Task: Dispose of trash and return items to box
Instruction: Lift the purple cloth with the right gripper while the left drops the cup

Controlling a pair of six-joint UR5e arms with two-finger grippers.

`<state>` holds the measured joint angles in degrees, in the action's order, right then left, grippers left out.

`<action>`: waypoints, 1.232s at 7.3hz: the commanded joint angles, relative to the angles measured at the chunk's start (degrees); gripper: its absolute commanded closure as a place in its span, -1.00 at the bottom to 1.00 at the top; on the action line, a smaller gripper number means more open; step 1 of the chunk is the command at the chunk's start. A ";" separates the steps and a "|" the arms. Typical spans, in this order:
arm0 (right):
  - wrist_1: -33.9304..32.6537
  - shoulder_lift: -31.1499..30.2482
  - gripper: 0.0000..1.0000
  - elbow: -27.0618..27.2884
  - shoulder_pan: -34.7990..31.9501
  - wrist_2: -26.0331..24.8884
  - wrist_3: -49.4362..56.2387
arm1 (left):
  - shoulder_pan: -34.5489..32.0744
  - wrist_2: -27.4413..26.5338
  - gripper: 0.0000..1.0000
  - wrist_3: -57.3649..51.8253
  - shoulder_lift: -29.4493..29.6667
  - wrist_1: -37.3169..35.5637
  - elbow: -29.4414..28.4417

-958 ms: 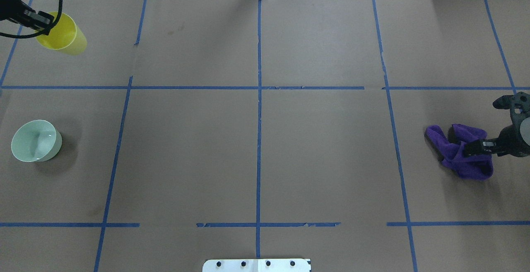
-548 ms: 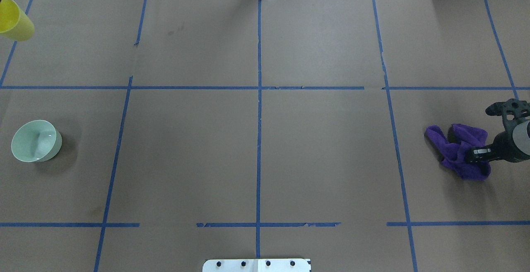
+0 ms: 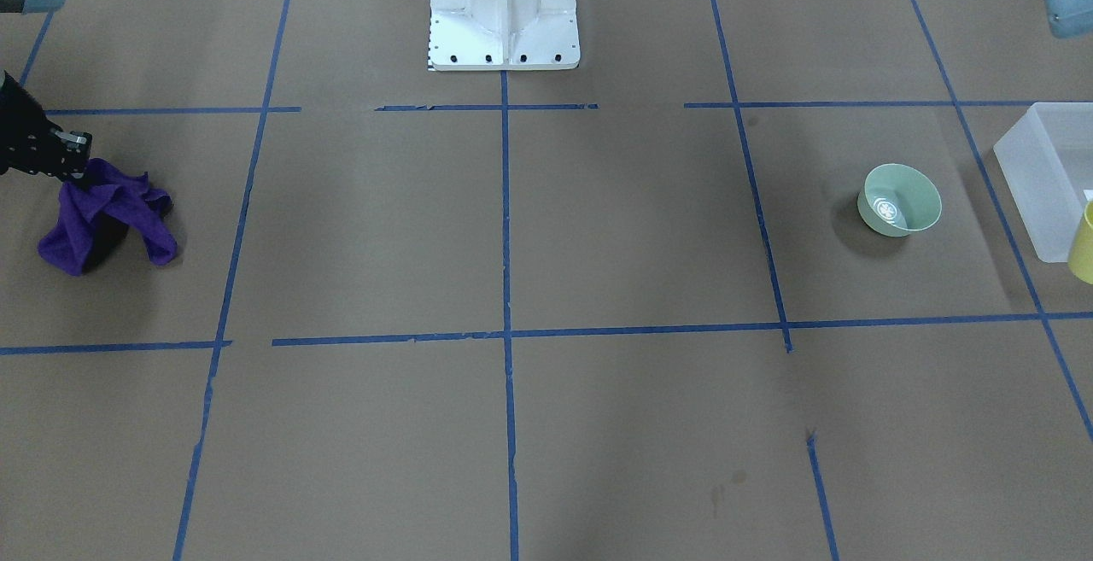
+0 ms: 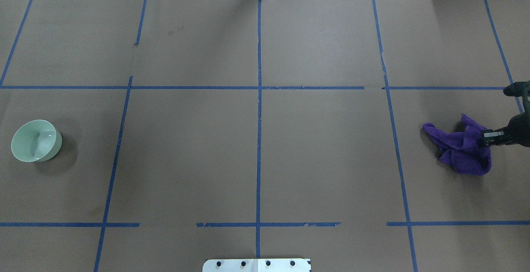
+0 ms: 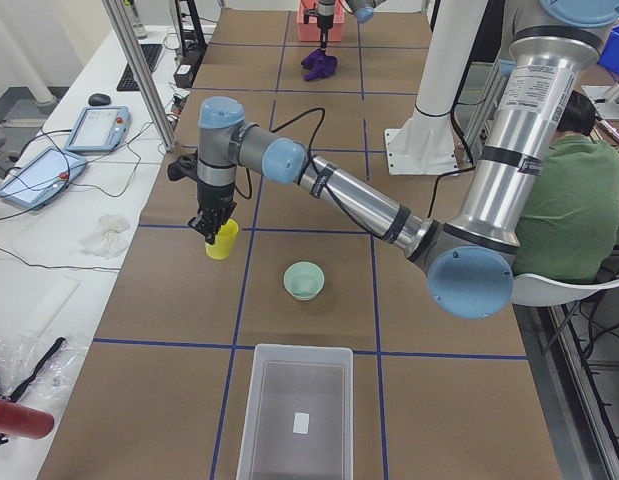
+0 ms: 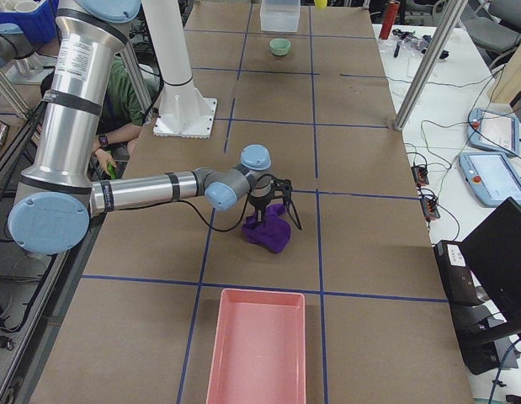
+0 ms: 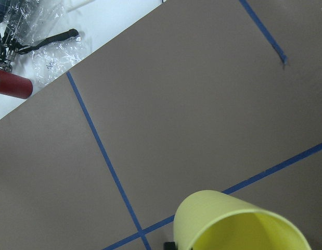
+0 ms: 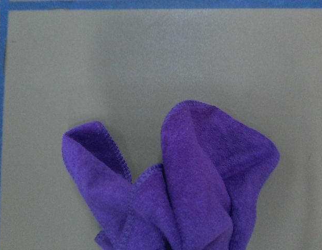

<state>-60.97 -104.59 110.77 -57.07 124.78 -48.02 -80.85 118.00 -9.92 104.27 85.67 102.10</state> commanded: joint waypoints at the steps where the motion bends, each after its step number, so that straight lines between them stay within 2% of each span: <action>1: -0.73 0.09 1.00 4.18 -10.65 12.44 0.12 | -5.00 0.03 1.00 -6.66 -2.91 3.35 -5.14; 2: -2.30 0.96 1.00 5.76 -14.43 15.81 0.12 | -5.37 0.03 1.00 -7.47 -5.02 4.14 -5.33; 4: -19.81 6.74 1.00 13.74 -18.14 16.73 0.29 | -6.42 0.12 1.00 -7.48 -11.33 4.15 -6.03; 6: -23.22 7.74 1.00 14.57 -22.01 16.29 3.26 | -6.60 3.62 1.00 -7.48 -16.62 4.06 -6.55; 7: -27.41 8.35 1.00 14.56 -24.90 15.94 9.72 | -6.60 3.72 1.00 -7.31 -18.47 4.15 -7.52; 9: -47.11 17.88 1.00 14.91 -32.54 15.85 24.67 | -6.52 6.09 1.00 -7.22 -18.40 6.59 -14.00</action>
<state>-96.90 -92.20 125.44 -85.46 140.70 -31.25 -87.39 122.78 -17.26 86.14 90.51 91.37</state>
